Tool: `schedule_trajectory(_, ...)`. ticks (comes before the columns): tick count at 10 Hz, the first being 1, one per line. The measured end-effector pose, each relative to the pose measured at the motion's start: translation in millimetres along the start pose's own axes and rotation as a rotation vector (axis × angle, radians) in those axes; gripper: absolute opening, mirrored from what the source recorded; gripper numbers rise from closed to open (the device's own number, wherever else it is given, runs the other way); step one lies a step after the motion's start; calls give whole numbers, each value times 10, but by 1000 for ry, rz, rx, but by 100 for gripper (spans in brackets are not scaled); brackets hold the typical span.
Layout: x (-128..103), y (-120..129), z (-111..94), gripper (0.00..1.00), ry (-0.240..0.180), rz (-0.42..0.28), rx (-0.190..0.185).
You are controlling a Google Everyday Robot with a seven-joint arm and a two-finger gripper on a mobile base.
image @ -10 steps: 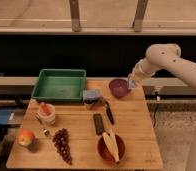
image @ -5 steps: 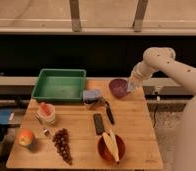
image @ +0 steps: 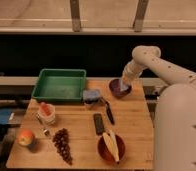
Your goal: Wipe purple bowl with towel
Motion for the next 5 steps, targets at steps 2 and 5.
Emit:
schedule_trajectory(2,19,143,180,0,39,-29,-12)
schedule_trajectory(5,256,209,328,0,103,-59,-25)
